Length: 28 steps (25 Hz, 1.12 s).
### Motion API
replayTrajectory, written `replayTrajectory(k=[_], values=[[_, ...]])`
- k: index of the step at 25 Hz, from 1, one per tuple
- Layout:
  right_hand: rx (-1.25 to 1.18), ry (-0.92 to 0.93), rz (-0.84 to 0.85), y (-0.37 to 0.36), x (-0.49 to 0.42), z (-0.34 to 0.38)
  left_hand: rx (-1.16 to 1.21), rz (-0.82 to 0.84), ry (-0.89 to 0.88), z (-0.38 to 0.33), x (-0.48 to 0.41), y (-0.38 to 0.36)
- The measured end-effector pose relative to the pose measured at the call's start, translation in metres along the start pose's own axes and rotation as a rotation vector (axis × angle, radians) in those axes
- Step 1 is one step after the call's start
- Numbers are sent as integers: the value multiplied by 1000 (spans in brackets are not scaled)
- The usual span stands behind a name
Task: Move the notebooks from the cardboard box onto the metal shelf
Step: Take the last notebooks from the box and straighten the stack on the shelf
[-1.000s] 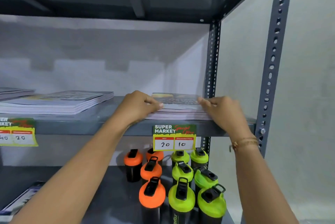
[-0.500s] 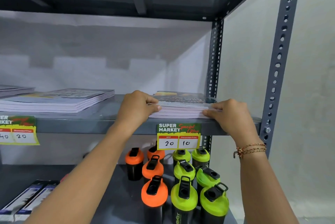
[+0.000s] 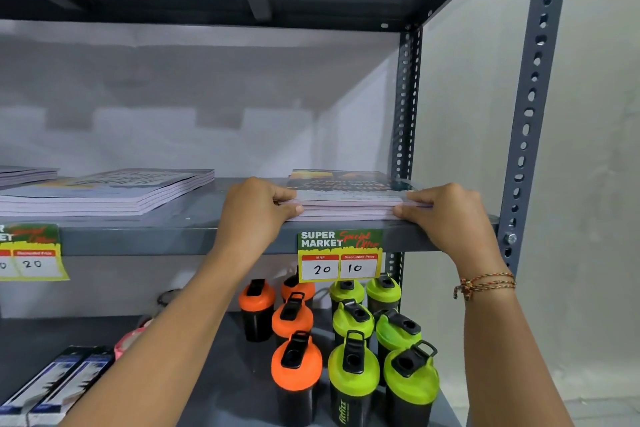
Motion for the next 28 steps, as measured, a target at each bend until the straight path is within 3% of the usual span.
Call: replayTrajectory(k=[28], values=[[-9,-1,68,4,-9,-8,-2,-10,-38,7,2,1]])
Point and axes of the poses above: each hand's wrist, its own x-axis away from the middle knuckle, its own y-axis out of the back of the hand, z = x × y, the point moved 3 cm from there along -x, towards the middle knuckle, and after that the axes turned 15 degrees about z, right-handed, at the moved point
